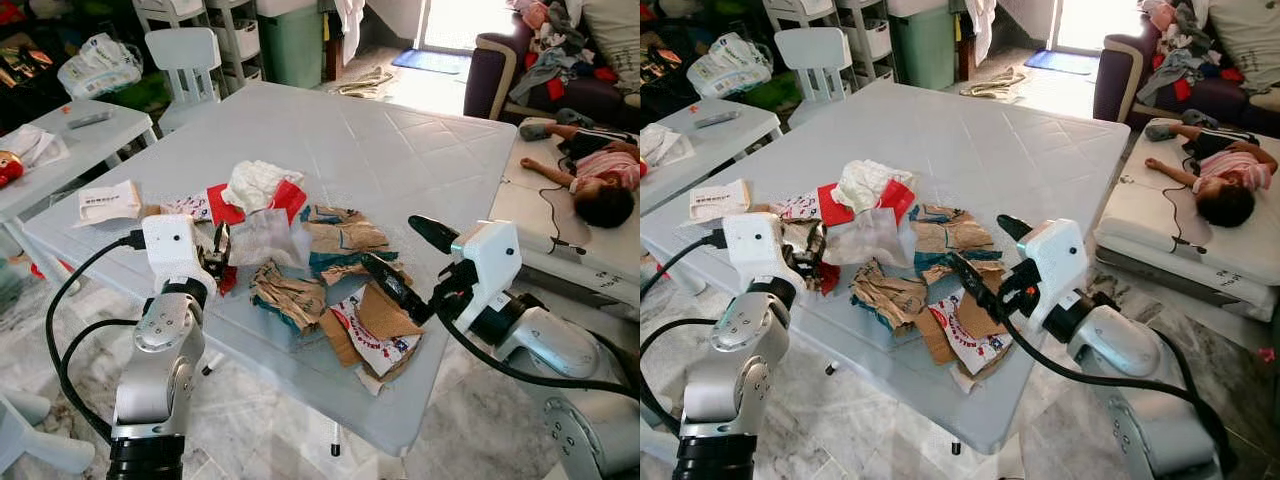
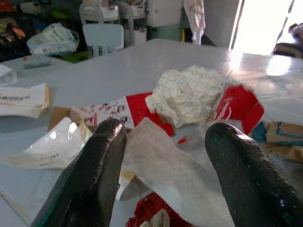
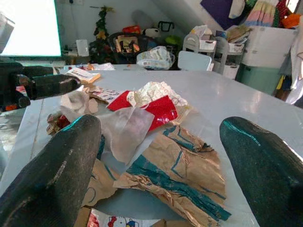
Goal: Picking trash to rubbish bin
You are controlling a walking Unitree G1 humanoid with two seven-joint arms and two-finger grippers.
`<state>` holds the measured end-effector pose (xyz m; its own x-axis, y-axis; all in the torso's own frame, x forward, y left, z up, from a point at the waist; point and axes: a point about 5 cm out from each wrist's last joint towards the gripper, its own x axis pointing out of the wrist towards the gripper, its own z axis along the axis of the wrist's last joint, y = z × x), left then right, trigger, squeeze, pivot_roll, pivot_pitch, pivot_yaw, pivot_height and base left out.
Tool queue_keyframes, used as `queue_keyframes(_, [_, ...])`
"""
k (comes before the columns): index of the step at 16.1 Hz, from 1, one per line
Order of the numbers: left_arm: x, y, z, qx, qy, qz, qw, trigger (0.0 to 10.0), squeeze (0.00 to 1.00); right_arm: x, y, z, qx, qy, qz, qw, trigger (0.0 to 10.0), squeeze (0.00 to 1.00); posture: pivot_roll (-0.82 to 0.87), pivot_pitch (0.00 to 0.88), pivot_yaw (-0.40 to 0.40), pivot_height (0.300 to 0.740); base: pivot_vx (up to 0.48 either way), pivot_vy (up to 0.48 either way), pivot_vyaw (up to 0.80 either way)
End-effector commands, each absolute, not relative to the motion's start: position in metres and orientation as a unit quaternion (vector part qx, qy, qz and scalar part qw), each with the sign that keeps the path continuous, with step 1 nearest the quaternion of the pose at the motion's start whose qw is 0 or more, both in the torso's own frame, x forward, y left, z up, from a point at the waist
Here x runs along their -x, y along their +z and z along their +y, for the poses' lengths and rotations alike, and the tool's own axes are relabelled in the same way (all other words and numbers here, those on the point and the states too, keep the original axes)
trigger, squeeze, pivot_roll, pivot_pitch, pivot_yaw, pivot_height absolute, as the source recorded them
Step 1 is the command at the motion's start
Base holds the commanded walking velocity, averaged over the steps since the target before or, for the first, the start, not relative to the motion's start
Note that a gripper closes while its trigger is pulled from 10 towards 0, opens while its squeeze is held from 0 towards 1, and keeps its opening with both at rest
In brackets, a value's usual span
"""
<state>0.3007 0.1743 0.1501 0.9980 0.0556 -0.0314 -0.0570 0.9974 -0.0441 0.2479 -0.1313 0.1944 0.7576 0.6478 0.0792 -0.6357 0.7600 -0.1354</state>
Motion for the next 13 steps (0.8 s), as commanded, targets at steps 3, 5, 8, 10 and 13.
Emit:
queue_keyframes(3, [-0.313,0.142,0.184,0.010,0.006,0.029,0.999,10.0,0.53,-0.243,0.201,-0.124,0.051,0.364,-0.070,0.928,10.0,0.00,-0.07,0.083,0.045,0.740,0.000,0.000,0.00])
queue_keyframes(5, [-0.319,0.140,0.186,0.017,-0.003,0.042,0.999,10.0,1.00,-0.241,0.201,-0.124,0.051,0.365,-0.068,0.927,10.0,0.00,-0.07,0.085,0.048,0.740,0.000,0.000,0.00])
queue_keyframes(8, [-0.324,0.133,0.182,0.010,-0.015,0.072,0.997,10.0,0.00,-0.238,0.201,-0.124,0.054,0.367,-0.065,0.926,10.0,0.00,-0.09,0.088,0.051,0.740,0.000,0.000,0.00])
queue_keyframes(10, [-0.326,0.124,0.181,0.011,-0.024,0.096,0.995,10.0,0.00,-0.237,0.202,-0.123,0.055,0.370,-0.064,0.925,10.0,0.00,-0.09,0.093,0.048,0.740,0.000,0.000,0.00])
queue_keyframes(13, [-0.327,0.117,0.177,0.010,-0.051,0.129,0.990,10.0,0.00,-0.237,0.203,-0.124,0.058,0.372,-0.063,0.924,10.0,0.00,-0.10,0.099,0.043,0.740,0.000,0.000,0.00])
